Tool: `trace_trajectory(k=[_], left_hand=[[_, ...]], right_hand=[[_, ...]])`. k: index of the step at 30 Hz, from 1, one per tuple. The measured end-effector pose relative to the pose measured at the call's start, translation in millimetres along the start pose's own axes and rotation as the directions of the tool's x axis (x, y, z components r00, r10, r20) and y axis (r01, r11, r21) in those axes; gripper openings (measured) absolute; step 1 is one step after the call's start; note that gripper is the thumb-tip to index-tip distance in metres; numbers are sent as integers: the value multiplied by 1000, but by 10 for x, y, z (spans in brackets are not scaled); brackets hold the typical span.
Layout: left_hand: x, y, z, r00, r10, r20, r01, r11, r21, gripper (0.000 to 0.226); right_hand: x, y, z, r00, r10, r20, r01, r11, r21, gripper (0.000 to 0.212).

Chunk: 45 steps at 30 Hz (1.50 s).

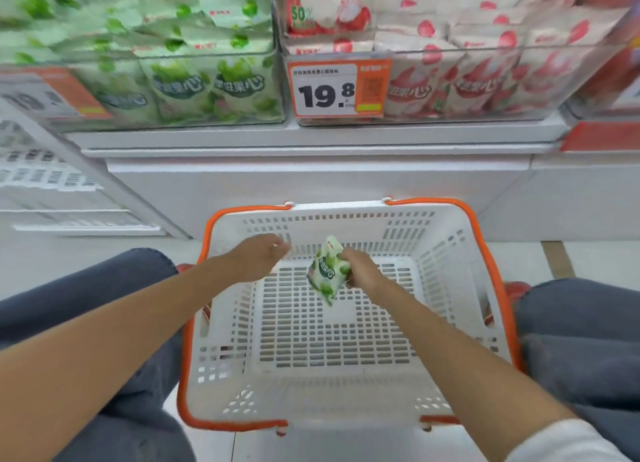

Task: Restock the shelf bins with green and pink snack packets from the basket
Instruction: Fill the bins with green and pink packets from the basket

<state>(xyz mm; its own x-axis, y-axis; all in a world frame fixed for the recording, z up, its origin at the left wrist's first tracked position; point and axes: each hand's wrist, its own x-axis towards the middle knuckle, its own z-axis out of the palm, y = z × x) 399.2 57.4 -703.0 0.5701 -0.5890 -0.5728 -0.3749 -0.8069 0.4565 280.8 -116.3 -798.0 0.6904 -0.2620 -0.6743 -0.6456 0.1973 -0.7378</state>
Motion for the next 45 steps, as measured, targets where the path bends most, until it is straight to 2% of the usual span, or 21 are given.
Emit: trace_trajectory(k=[2,4,6,9,12,13,15,16,18,20,22,25,27,29,31,34,36,38,40,42,45], left_hand=[[-106,206,-132,995,50,-84,-62,988,-142,58],[-212,387,-294,979,73,-189,-126,949,-289,52],[-350,520,-514,934,78,-348,-198,925,-326,50],[-612,603,-874,795,60,-604,-288,913,-288,45],[-850,586,-1201,692,29,-721,-365,877,-314,53],[-908,556,-1301,679,29,-734,-380,869,-317,62],[-967,441,-1517,645,-7,-764,-391,856,-338,75],[-1000,377,-1637,597,-53,-801,-390,853,-347,72],[-1033,250,-1872,482,-161,-861,-406,830,-382,59],[-1021,115,-2058,400,-240,-884,-430,803,-412,58],[-958,-62,-2230,264,-265,-927,-394,848,-354,51],[-871,-337,-2486,-14,-221,-975,-274,939,-209,38],[-800,-497,-2609,-88,-147,-985,-238,963,-122,40],[-700,-634,-2669,-58,-45,-997,-206,978,-32,43],[-595,-735,-2674,38,56,-998,-155,987,50,46],[-513,-812,-2637,103,155,-983,-47,987,151,54],[-518,-807,-2626,106,148,-983,-41,989,144,59],[-507,-790,-2611,124,134,-983,-19,991,132,60],[-477,-782,-2589,130,144,-981,20,989,148,59],[-451,-783,-2580,124,157,-980,35,986,163,56],[-418,-778,-2602,143,221,-965,-11,975,221,53]], right_hand=[[-253,-536,30,991,-69,112,58,994,98,21],[-555,-1051,107,971,-165,172,145,981,126,31],[-870,-1513,200,952,-267,151,253,962,106,39],[-1274,-2025,387,897,-441,15,439,896,68,23],[-1467,-2427,648,768,-625,-142,610,780,-139,19],[-1499,-2561,747,716,-680,-159,640,730,-242,27],[-1534,-2814,955,670,-727,-148,647,670,-364,46],[-1529,-2926,1063,670,-734,-109,660,656,-365,46],[-1505,-3119,1289,684,-729,17,699,649,-299,28],[-1403,-3298,1506,658,-748,88,733,610,-301,22],[-1266,-3486,1707,621,-782,59,758,580,-298,18],[-1041,-3813,2023,563,-826,-13,787,541,-297,16],[-871,-3986,2256,528,-849,-16,779,492,-388,17],[-718,-4078,2480,472,-881,0,756,405,-514,19],[-556,-4054,2642,442,-897,14,725,348,-594,21],[-380,-3926,2697,403,-915,-21,758,346,-553,41],[-359,-3884,2634,429,-901,-66,816,418,-399,48],[-331,-3896,2581,493,-864,-99,828,501,-251,41],[-320,-3929,2560,501,-861,-89,817,504,-279,38],[-301,-3945,2554,514,-858,-11,805,487,-338,37],[-338,-3989,2477,552,-834,-4,797,529,-290,37]])
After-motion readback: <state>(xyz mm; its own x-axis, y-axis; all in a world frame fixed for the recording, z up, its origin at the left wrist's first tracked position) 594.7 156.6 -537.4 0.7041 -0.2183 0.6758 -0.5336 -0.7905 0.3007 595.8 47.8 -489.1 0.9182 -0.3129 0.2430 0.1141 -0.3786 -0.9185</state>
